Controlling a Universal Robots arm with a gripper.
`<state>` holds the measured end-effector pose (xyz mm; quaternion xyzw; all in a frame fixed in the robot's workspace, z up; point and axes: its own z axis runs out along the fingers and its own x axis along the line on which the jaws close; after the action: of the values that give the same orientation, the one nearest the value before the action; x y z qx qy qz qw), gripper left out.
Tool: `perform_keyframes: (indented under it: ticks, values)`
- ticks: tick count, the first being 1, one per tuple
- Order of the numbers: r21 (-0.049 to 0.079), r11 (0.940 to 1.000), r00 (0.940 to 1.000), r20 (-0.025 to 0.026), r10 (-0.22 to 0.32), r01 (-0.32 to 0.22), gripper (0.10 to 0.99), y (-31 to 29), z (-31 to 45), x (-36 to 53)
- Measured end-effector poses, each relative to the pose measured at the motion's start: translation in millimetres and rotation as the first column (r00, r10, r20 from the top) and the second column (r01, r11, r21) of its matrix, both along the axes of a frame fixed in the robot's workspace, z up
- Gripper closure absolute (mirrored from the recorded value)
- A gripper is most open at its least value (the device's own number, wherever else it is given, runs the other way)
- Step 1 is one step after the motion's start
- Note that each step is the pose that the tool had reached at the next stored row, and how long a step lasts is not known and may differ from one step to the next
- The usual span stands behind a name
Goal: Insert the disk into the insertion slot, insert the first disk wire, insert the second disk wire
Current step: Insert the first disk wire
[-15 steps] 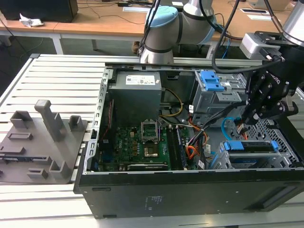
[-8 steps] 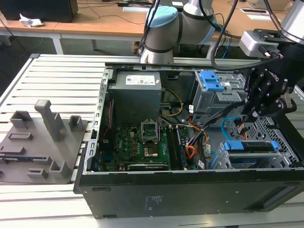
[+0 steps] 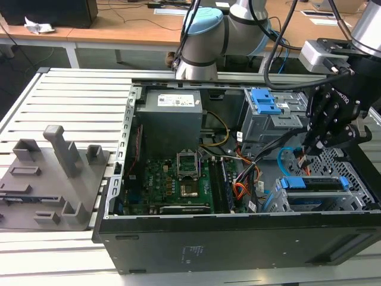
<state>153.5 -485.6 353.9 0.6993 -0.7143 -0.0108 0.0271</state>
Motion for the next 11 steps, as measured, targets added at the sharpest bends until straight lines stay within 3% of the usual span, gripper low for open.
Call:
perform_keyframes:
  ticks: [2,7,9,11]
  values:
    - [0.0,1.0,1.0,0.0,0.0,0.0,0.922,0.0,0.0,0.0]
    - [-0.001,1.0,1.0,0.0,0.0,0.0,0.925,0.0,0.0,0.0]
    - [-0.001,1.0,1.0,-0.0001,0.0,0.0,0.925,0.1,0.0,4.1]
    - [-0.001,1.0,1.0,-0.0002,0.0,0.0,0.925,-2.3,0.0,4.2]
